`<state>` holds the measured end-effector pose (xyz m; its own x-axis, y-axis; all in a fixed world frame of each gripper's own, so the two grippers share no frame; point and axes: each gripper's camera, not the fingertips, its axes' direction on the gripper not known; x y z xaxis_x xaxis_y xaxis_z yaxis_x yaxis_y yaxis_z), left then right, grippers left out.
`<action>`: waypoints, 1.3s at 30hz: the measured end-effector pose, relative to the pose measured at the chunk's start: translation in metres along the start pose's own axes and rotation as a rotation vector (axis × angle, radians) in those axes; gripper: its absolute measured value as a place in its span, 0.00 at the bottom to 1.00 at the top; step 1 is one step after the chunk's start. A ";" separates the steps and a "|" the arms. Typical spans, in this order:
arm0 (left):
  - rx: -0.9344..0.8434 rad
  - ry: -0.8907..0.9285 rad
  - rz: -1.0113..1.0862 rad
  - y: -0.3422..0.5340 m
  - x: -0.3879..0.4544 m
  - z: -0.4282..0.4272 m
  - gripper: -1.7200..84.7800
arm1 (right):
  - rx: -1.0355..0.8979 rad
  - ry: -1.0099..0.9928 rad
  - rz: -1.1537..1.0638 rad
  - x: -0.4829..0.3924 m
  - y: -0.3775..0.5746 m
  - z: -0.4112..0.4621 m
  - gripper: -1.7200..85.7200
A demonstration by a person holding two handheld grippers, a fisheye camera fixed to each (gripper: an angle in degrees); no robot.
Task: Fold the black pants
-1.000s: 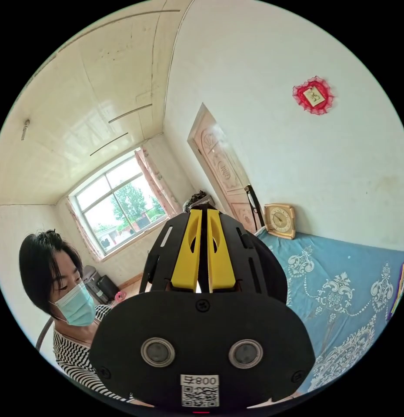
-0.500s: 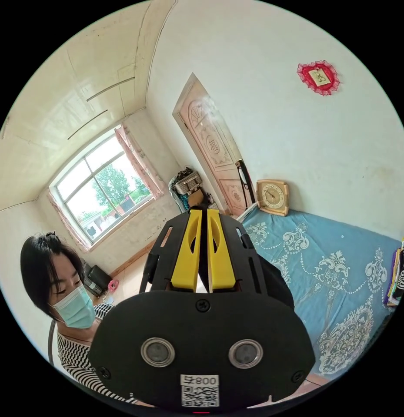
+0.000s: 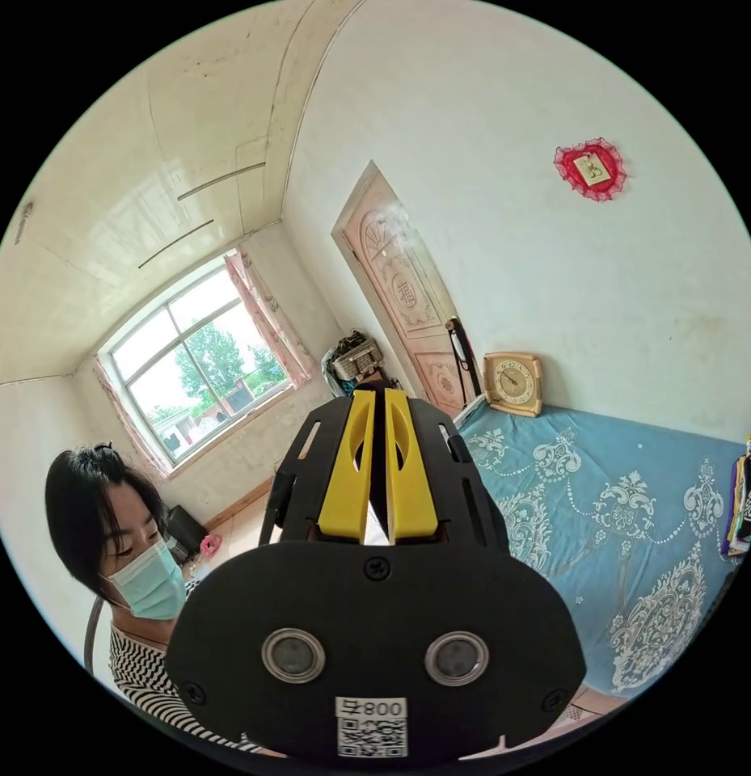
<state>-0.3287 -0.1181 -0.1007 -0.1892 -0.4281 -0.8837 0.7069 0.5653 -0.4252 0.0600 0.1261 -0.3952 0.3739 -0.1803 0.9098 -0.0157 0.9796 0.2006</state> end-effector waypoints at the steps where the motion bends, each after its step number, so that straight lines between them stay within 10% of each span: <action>1: -0.002 0.009 -0.016 -0.006 -0.002 -0.007 0.07 | -0.003 0.001 -0.003 0.005 -0.003 0.001 0.04; 17: 0.261 -0.407 0.077 -0.156 -0.084 -0.181 0.03 | 0.224 -0.047 0.132 0.193 -0.018 -0.051 0.04; 24: -0.205 -0.489 0.154 -0.314 -0.170 -0.009 0.06 | 0.117 0.211 0.598 0.374 0.046 -0.043 0.04; 30: -0.543 -0.279 -0.022 -0.267 -0.238 0.126 0.10 | 0.013 0.326 1.024 0.481 0.169 -0.032 0.03; 34: -0.460 0.159 -0.259 -0.221 -0.276 0.133 0.14 | -0.211 0.329 0.824 0.487 0.136 0.019 0.06; 39: -0.519 0.244 -0.441 -0.190 -0.304 0.165 0.17 | -0.565 0.356 0.411 0.489 0.067 0.145 0.10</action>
<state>-0.2930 -0.2123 0.2809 -0.5723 -0.5580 -0.6009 0.1263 0.6640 -0.7370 0.1074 0.0905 0.1156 0.7169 0.1521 0.6803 0.2213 0.8758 -0.4289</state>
